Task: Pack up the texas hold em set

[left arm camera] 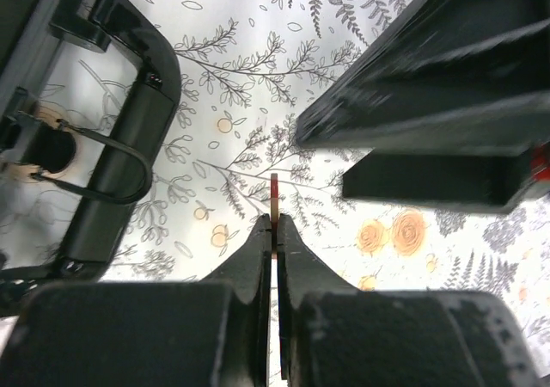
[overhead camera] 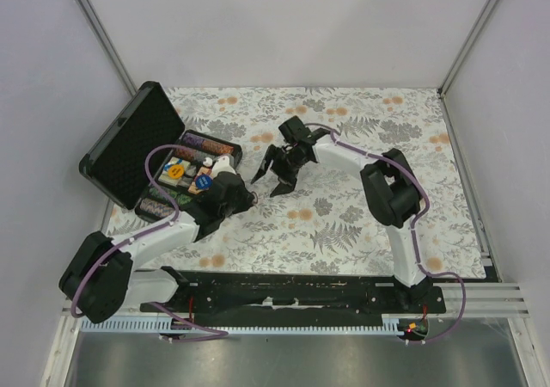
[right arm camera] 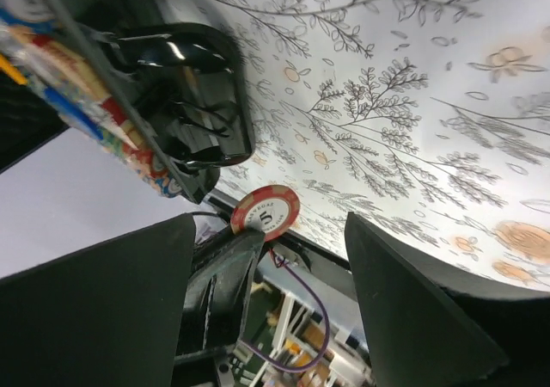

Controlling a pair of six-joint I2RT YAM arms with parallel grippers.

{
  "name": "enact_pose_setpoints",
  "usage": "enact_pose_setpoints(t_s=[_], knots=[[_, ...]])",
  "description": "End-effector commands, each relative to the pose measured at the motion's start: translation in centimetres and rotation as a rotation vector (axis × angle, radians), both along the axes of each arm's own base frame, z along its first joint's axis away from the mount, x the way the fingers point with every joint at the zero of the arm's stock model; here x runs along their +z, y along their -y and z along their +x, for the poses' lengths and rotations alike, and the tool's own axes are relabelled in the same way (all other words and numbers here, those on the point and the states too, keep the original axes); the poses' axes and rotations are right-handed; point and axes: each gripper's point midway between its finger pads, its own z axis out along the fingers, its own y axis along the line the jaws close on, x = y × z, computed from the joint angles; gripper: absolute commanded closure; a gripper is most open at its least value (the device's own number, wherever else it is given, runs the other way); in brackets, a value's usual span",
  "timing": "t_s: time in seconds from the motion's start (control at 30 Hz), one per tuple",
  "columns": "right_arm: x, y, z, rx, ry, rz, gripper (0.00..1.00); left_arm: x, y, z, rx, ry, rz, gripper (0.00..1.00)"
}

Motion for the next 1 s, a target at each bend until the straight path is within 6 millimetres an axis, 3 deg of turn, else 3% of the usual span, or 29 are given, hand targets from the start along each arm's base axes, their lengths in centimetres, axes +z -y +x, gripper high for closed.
enact_pose_setpoints(t_s=[0.0, 0.13, 0.27, 0.43, 0.57, 0.8, 0.97], knots=[[6.1, 3.4, 3.1, -0.034, 0.225, -0.006, 0.2, 2.4, -1.6, -1.0, -0.138, 0.042, 0.188, 0.98], [6.2, 7.5, 3.5, -0.059, 0.322, -0.127, 0.18, 4.4, -3.5, -2.1, -0.246, 0.054, 0.299, 0.98], [5.5, 9.8, 3.0, -0.065, 0.342, -0.198, 0.17, 6.0, -4.9, -2.5, -0.298, 0.034, 0.361, 0.98], [4.7, 10.4, 2.5, -0.048, 0.324, -0.214, 0.17, 5.3, -4.7, -3.8, -0.543, -0.038, 0.472, 0.98], [4.5, 10.5, 2.5, -0.039, 0.322, -0.218, 0.18, 4.9, -5.8, -3.1, -0.537, -0.07, 0.51, 0.98], [4.3, 10.7, 2.7, -0.03, 0.321, -0.223, 0.18, 7.1, -8.5, 0.0, -0.501, 0.07, 0.734, 0.98], [4.1, 10.8, 2.9, -0.029, 0.319, -0.225, 0.19, 6.6, -10.5, -0.7, -0.582, 0.097, 0.884, 0.98]])
